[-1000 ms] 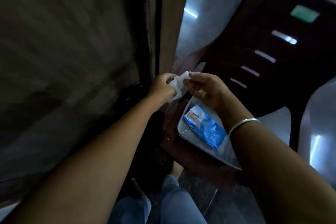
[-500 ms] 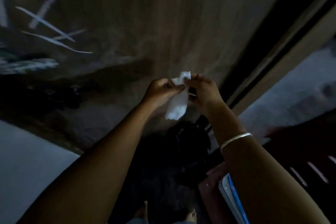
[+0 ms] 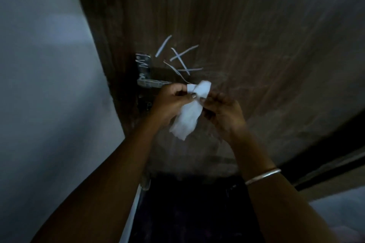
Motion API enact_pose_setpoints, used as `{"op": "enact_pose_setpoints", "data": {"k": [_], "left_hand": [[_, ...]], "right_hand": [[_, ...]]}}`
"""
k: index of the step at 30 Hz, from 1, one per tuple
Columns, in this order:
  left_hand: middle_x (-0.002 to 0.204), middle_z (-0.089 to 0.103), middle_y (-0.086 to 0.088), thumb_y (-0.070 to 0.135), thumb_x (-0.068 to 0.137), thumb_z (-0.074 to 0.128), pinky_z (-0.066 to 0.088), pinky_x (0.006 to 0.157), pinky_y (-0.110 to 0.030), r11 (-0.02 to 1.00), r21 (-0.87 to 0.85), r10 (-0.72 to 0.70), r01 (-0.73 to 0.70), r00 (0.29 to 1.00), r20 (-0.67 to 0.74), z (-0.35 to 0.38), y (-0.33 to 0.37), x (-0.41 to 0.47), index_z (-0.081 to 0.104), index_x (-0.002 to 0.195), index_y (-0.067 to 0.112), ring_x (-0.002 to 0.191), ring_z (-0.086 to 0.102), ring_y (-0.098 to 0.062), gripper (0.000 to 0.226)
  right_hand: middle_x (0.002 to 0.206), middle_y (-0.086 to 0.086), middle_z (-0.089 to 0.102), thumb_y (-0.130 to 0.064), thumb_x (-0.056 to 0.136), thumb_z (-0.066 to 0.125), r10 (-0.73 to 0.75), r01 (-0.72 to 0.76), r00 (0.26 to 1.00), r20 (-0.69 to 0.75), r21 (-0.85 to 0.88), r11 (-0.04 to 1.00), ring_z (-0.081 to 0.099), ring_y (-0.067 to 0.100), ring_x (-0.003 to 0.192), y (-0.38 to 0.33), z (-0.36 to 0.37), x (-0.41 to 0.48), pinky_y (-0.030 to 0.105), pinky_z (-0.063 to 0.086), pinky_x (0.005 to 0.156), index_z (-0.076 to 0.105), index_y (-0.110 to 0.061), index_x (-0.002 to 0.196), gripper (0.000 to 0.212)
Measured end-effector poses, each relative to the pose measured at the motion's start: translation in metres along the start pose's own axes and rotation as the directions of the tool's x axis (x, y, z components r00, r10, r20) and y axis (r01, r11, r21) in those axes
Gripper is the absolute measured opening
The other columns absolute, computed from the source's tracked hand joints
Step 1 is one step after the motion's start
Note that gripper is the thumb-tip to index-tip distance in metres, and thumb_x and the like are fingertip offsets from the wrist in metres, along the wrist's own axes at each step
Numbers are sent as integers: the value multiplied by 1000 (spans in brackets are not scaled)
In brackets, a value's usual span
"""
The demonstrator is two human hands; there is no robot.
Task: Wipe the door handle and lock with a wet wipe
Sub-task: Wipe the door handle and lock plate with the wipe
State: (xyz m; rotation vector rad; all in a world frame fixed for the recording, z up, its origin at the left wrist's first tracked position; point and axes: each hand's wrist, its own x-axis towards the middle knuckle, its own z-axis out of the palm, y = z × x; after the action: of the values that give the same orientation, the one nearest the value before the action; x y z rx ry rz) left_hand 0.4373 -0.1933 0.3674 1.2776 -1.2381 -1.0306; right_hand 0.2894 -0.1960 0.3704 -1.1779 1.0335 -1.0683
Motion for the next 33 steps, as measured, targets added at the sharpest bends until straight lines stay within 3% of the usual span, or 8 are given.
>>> {"op": "enact_pose_setpoints", "data": {"k": [3, 10, 16, 19, 22, 26, 30, 33], "left_hand": [[85, 66, 8, 13, 82, 64, 53, 71, -15, 999, 42, 33, -30, 998, -61, -8, 9, -5, 63, 91, 22, 83, 63, -5, 12], [88, 66, 8, 12, 81, 65, 51, 65, -9, 990, 33, 139, -136, 982, -129, -14, 31, -16, 64, 96, 16, 77, 63, 6, 15], [87, 66, 8, 0, 79, 63, 51, 63, -11, 989, -30, 142, -147, 981, -130, -11, 34, -21, 62, 91, 18, 75, 65, 4, 22], [84, 65, 1, -3, 80, 59, 55, 70, -19, 988, -9, 153, -156, 978, -143, -7, 38, -22, 63, 81, 16, 74, 64, -1, 19], [84, 66, -6, -1, 83, 55, 54, 78, -39, 992, -107, 48, -64, 989, -143, -5, 42, -24, 65, 74, 12, 82, 64, -20, 18], [90, 66, -9, 6, 86, 51, 56, 71, -34, 958, -281, -76, 53, 995, -72, -3, 45, -30, 62, 81, 8, 82, 64, -23, 12], [88, 64, -4, -3, 77, 63, 59, 68, -33, 992, -128, 12, -24, 996, -89, -3, 43, -34, 58, 85, 15, 81, 66, -15, 20], [89, 63, -1, -8, 73, 64, 57, 73, -39, 992, -107, 42, -60, 985, -167, -4, 43, -33, 53, 87, 22, 86, 64, -16, 35]], "right_hand": [[96, 10, 72, -8, 85, 64, 2, 4, 999, 50, -115, 993, 68, 26, 90, -12, 10, 2, 41, 54, 82, 70, -13, 94, 12], [97, 6, 71, -4, 87, 60, -64, 76, 991, 118, -96, 993, 67, 27, 94, -30, 13, 3, 49, 52, 87, 68, -18, 91, 16], [83, -5, 73, 6, 86, 58, -169, 181, 969, 178, -50, 982, 70, 9, 79, -35, 9, 6, 25, 57, 69, 65, -12, 93, 21], [80, 7, 65, 8, 92, 44, -114, 130, 981, 156, -96, 987, 63, 11, 69, -35, 13, 8, 31, 56, 84, 61, 3, 100, 19], [100, 17, 65, 12, 90, 45, -143, 163, 980, 141, -145, 976, 60, 9, 68, -35, 7, 8, 18, 53, 67, 65, 2, 92, 23], [97, 14, 65, 8, 99, 19, -118, 169, 954, 276, -170, 971, 63, -2, 57, -32, -1, 4, 6, 48, 55, 51, 13, 110, 34], [92, 1, 69, 11, 90, 45, -243, 258, 943, 228, -35, 966, 66, 7, 80, -36, -1, 0, 16, 53, 73, 63, -2, 103, 25], [104, -2, 64, 7, 85, 57, -341, 378, 906, 251, -114, 919, 65, 2, 93, -32, -4, 0, 22, 55, 79, 51, -15, 121, 42]]}}
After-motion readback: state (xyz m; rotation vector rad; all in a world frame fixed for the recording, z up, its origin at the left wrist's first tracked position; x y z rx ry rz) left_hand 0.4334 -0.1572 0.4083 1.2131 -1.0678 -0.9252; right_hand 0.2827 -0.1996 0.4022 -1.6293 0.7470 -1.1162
